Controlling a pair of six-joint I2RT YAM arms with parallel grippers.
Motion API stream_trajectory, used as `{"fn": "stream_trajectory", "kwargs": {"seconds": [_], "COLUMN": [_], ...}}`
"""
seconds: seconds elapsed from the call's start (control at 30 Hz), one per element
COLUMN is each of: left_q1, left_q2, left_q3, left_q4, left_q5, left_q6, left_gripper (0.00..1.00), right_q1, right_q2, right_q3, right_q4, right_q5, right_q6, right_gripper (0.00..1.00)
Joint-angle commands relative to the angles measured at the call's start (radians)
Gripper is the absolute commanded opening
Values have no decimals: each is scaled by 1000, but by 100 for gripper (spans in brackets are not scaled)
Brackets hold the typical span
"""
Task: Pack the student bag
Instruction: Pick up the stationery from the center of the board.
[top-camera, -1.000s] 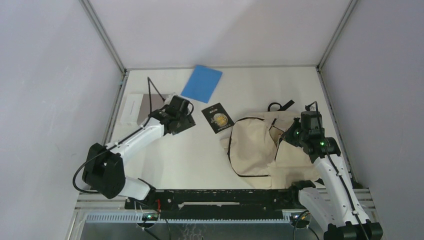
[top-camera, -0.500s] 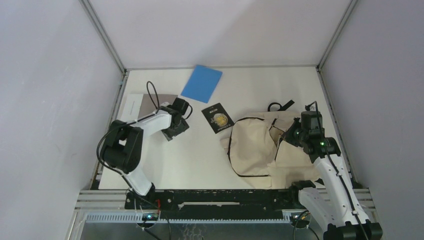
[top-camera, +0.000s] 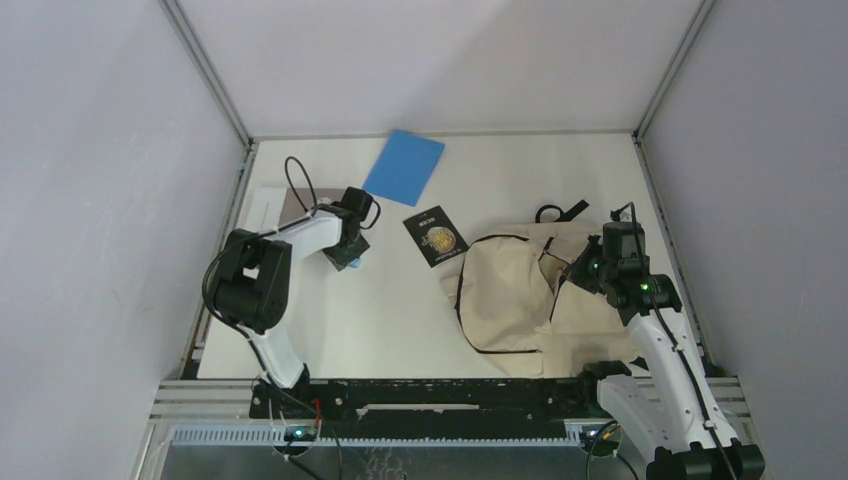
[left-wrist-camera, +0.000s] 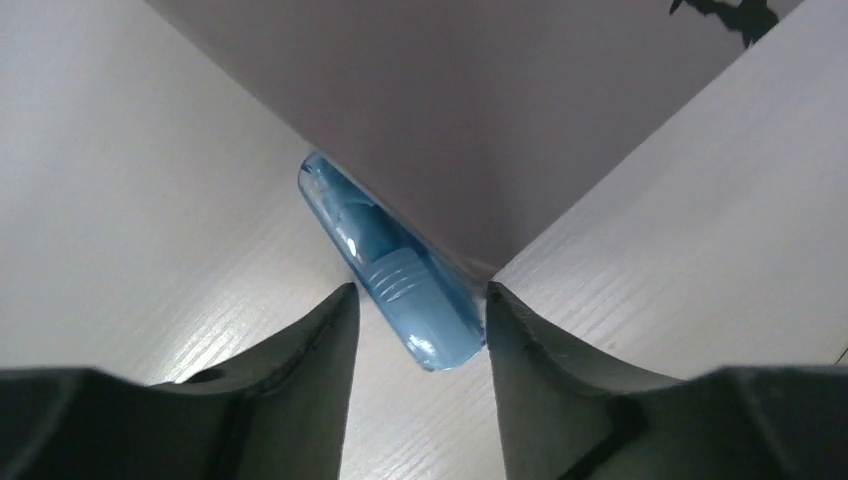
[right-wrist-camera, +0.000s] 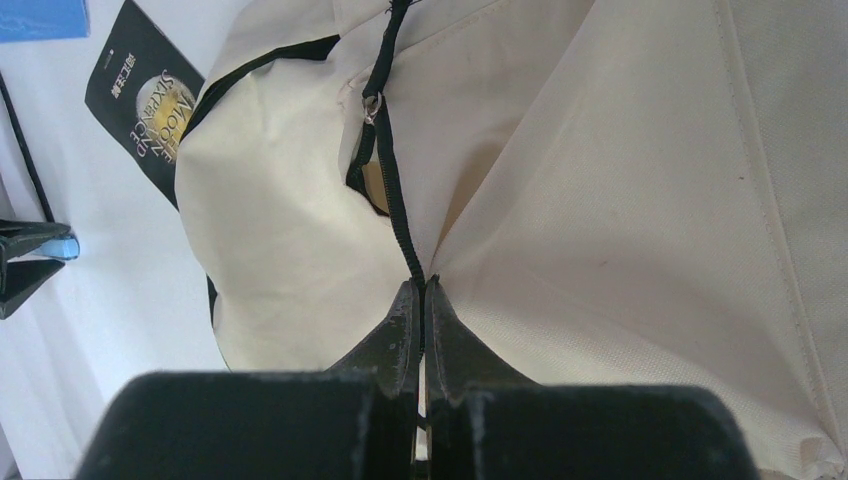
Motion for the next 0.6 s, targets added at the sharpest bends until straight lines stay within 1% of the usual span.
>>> {"fn": "stream_trajectory", "kwargs": {"seconds": [0.0, 0.13, 0.2, 0.27, 0.37, 0.47, 0.5, 0.57], "left_q1": [12, 11, 8, -11, -74, -166, -206, -289], "left_q2": [35, -30, -84, -148, -273, -384, -411, -450], "left_q3": [16, -79, -134, -179, -231, -258, -254, -234], "left_q4": [2, 27, 40, 47, 44, 24, 31, 99], "left_q5": [4, 17, 27, 33, 38, 34, 37, 73], "left_q6": [-50, -68, -64, -47, -15, -7, 5, 86], "left_gripper": [46, 23, 10, 1, 0, 0, 0, 0], "right_q1": [-6, -6, -7, -6, -6, -6, -6, -5], "right_q2": [-14, -17, -16, -12, -9, -7, -7, -7], "right_q3": [25, 25, 25, 25, 25, 25, 25, 25], "right_q4": [47, 41, 44, 48, 55, 60, 61, 66], "right_q5": [-5, -3, -3, -6, -10, -10, -10, -12], "right_q6": [-17, -16, -14, -15, -12, -6, -3, -1], "right_gripper": [0, 0, 0, 0, 0, 0, 0, 0]}}
